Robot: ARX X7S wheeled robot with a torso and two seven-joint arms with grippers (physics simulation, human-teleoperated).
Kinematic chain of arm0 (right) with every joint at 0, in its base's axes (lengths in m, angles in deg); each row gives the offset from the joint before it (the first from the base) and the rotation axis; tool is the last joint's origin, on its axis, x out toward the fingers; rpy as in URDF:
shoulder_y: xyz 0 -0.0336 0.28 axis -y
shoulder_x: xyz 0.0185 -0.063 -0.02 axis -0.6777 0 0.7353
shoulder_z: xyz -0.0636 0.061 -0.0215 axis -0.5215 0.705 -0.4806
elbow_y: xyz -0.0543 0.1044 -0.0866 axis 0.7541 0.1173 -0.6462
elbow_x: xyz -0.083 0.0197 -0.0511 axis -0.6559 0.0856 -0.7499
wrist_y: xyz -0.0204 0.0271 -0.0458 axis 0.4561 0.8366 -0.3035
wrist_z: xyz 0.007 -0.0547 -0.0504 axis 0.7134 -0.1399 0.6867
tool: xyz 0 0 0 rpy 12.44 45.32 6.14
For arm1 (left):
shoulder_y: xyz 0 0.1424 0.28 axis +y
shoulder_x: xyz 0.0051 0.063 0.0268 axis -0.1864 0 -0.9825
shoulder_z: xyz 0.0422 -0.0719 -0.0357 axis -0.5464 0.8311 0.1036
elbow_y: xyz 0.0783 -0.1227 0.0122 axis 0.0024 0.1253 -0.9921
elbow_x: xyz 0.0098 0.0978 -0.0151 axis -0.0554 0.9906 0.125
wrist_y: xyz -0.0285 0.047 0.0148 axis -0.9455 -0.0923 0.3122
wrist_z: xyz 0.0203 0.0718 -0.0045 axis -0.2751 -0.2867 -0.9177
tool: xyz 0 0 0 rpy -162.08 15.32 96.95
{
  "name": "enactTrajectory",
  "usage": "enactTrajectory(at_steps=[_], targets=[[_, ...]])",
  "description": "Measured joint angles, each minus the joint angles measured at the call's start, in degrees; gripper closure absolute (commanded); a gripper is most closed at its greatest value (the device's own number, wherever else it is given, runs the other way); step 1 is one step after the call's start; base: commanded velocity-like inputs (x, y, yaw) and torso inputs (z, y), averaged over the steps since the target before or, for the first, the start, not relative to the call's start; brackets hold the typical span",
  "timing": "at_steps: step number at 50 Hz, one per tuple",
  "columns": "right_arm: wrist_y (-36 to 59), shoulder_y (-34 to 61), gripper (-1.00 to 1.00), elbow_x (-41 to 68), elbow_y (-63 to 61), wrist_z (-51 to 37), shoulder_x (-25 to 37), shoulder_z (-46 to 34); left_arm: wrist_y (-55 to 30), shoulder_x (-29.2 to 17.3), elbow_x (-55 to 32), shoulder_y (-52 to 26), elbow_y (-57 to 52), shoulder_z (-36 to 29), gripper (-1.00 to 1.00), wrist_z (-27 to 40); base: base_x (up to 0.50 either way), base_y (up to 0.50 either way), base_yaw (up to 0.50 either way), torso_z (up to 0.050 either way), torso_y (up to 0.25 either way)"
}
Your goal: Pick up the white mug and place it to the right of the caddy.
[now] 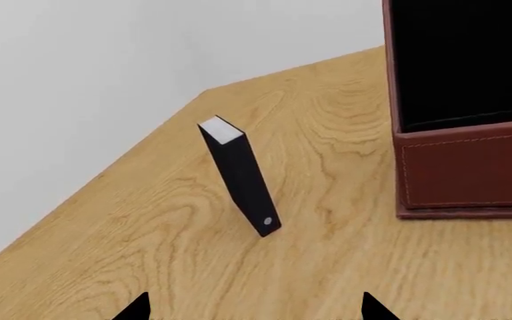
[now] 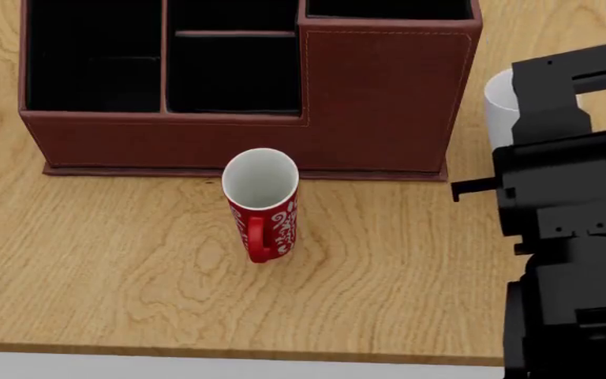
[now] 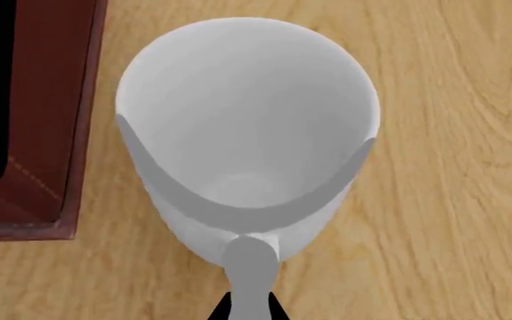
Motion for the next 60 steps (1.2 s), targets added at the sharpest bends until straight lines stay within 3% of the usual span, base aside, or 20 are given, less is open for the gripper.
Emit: enactTrajectory(at_steps=[20,21,49,60], targets=[[-1.3,-1.6,1.0,-2.7,-0.7,-1.8,0.0,3.1,0.4,-0.1,-0.3,0.6,-0.2,0.2,-1.0,0.2,0.0,0.0,0.0,0.0,-0.006],[-1.4,-1.6,-1.0,-2.8,-0.7,-1.8,0.1,3.2,0.4,-0.1,-0.3,0.6,-0.2,0.2,-1.0,0.2,0.0,0.0,0.0,0.0,0.0],[-3.6,0.3,-1.0,-3.6,-0.3,1.9,0.3,1.5,1.1,-0.2,-1.1,1.3,-0.7,0.6,-1.0,0.3,0.0,0.0,0.0,0.0,0.0],[6.6,-3.5,-1.0,-3.9,-19.7,2.5,3.5,1.1,0.8,-0.3,-1.7,1.2,-1.6,1.0,-1.0,0.3,0.0,0.0,0.0,0.0,0.0]])
